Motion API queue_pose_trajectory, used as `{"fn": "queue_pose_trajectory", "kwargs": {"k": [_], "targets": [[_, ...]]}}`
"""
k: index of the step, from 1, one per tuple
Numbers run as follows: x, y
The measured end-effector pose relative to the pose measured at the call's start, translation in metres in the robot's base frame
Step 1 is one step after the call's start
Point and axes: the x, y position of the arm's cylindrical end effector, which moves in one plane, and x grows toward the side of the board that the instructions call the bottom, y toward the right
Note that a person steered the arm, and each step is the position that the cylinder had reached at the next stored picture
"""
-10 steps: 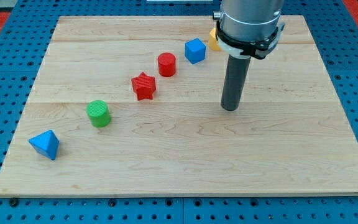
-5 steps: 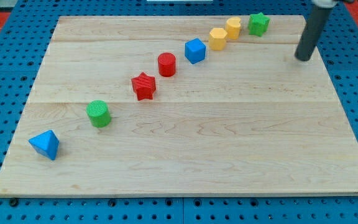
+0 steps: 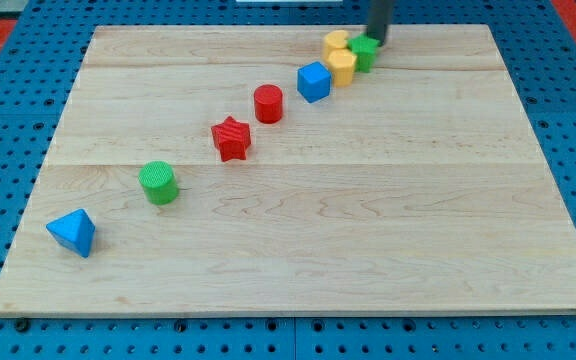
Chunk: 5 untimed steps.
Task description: Slide the green star along with yellow hexagon and yellow heart slightly down
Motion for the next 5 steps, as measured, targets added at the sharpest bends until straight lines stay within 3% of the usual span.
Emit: {"fn": "queue_pose_trajectory", "kwargs": {"k": [1,2,3,4,5], "targets": [[0.005,-0.052],[0.002,-0.025],[0.035,-0.029],[0.058,-0.107],[0.035,-0.115]]}}
